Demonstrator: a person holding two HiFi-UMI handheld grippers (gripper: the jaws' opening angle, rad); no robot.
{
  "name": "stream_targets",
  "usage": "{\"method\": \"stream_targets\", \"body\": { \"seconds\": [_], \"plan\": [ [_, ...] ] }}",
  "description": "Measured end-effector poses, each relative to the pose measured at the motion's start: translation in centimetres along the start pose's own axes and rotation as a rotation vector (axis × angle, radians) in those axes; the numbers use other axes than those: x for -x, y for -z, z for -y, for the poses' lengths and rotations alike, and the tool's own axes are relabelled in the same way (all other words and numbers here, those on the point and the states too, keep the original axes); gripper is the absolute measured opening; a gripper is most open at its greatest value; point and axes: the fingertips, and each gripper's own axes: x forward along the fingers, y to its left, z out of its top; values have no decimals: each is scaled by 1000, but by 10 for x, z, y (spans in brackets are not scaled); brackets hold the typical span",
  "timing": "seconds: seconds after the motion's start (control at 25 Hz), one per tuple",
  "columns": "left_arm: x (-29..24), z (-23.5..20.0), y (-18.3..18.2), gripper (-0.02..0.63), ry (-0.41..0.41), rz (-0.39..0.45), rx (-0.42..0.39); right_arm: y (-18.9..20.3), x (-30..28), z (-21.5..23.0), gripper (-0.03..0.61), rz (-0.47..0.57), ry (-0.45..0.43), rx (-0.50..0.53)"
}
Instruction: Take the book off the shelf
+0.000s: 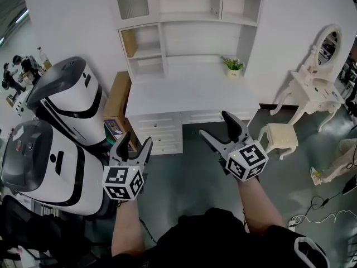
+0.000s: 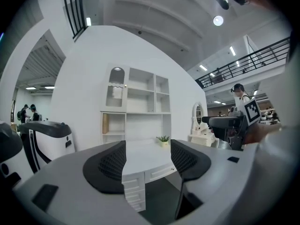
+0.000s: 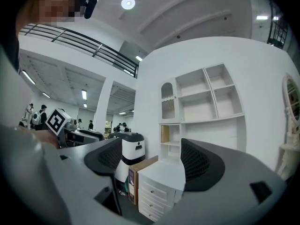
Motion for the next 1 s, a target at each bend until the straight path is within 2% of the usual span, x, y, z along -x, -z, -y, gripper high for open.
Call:
{"method": "stream_targets", "body": {
  "seconds": [0.2,0.36,0.6,0.8,1.0],
  "plan": [
    [12,-18,-3,288,44,12,59,2,-15,-24,380,-13,-21,2],
    [14,-26,5,288,47,-10,54,8,-31,-32,380,-22,-45,-24],
    [4,-50,21,288,11,-40,48,12,-69,-39,380,-19,-106,-43],
    [-24,-73,28,288,-30,-57,57,27,-106,-21,380,-35,-132,-57],
    [-80,-91,36,288,-36,-100,66,49,-151,17,380,-57,-139,-88]
  ]
}}
